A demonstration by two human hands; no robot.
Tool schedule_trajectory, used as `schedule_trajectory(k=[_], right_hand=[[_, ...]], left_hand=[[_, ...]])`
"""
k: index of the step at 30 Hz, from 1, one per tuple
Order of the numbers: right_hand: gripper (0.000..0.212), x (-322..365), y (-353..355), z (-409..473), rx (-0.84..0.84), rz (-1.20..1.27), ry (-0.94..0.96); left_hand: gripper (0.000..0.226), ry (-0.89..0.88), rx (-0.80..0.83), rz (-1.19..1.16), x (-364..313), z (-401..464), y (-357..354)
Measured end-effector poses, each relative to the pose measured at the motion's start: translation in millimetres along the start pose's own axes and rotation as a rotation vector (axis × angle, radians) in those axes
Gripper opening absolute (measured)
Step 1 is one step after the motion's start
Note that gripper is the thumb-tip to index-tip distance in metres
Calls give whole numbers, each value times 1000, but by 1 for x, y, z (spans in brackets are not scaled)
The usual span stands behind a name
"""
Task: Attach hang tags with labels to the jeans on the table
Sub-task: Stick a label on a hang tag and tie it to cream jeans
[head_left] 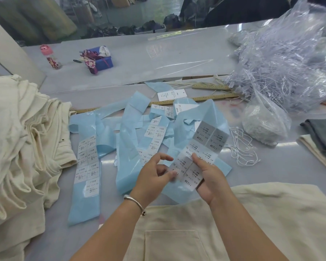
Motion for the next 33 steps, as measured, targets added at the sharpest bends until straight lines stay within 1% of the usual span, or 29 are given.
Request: schedule_trajectory(k=[3,5,7,11,13,15,17,18,19,21,22,23,24,25,27,28,29,30,31,33], right_hand=[[10,4,-1,0,-21,-23,-18],[8,2,-1,1,-38,-17,-73],[10,-1,-1,2,-39,10,-135],[15,-3,-2,4,-11,42,-178],[17,-7,-4,2,3,90,-228],[18,-12,-4,0,1,174,-275],[21,-16,-4,-2,9,268,-290],[23,-17,-5,-2,12,320,-282],[23,-16,-5,-2,11,376,-262],[21,-13,-3,1,-3,493,-192],[21,-11,-2,3,-13,541,-147],[21,-8,-2,4,-18,579,-104],[22,-6,-3,5,-16,606,-71],[23,-5,-5,5,-6,625,-48],[25,-8,-12,4,26,632,-33],[26,-11,-16,2,47,605,-43],[26,-15,-21,0,72,572,-61],[25,-20,-25,-2,96,553,-76],[24,-24,-28,-5,111,553,-81],[22,-32,-27,-8,81,565,-85]], left_hand=[[36,-6,51,-65,-2,-2,-4],[41,-20,59,-84,-4,-2,-4],[41,-24,41,-146,-3,-2,-3],[39,21,29,-264,3,-2,3],[37,35,40,-246,5,-1,5],[35,26,21,-166,4,-1,6],[33,5,-50,-72,2,0,8],[33,-28,-107,10,0,0,11],[34,-99,-193,164,-5,0,17],[33,-317,-428,502,-24,-11,28],[27,-414,-546,561,-32,-20,30],[22,-460,-625,551,-35,-30,30],[23,-434,-652,486,-32,-38,28],[33,-321,-616,373,-24,-40,22],[60,36,-379,148,1,-40,-4],[62,184,-273,18,11,-42,-18],[58,288,-206,-149,18,-43,-31],[52,341,-196,-327,22,-43,-41],[44,346,-226,-500,23,-40,-45],[32,296,-346,-805,18,-32,-43]])
Point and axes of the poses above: each hand's wrist, its own z-axis towards the middle knuckle, its own y-axis out of the back of the hand, x = y × z, the point moved 7 cm from there along z, towards the middle knuckle, and after that the axes turned 6 degrees about -y, right-handed, at the moved point
